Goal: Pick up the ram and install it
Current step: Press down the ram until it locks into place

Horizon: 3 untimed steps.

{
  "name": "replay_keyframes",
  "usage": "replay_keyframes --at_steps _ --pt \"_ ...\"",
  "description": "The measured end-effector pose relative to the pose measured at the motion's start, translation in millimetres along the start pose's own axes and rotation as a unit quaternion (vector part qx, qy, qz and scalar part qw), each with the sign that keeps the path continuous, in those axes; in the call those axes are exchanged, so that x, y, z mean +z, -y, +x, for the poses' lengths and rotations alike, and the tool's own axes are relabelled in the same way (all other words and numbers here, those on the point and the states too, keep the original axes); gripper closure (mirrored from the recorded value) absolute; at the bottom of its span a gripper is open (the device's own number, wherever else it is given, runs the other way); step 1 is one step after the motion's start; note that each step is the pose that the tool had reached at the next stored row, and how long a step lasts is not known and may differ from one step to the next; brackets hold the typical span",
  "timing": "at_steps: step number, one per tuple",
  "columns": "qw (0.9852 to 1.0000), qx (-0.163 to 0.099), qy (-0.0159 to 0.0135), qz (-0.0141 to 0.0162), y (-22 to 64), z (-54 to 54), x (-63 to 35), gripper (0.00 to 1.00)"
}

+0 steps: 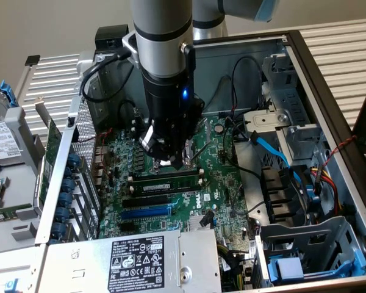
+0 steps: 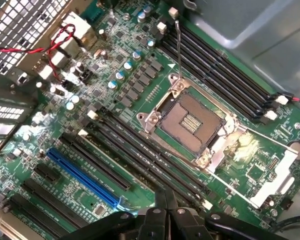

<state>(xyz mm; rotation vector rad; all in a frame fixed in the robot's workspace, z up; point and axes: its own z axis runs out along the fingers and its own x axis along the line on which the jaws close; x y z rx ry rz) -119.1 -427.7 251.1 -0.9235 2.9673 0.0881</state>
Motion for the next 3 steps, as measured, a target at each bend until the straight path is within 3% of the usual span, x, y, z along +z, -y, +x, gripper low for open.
replay_keyframes --at_steps 3 --pt "0.9997 0.025 0.0011 0.0011 0.0 0.0 0.2 0.89"
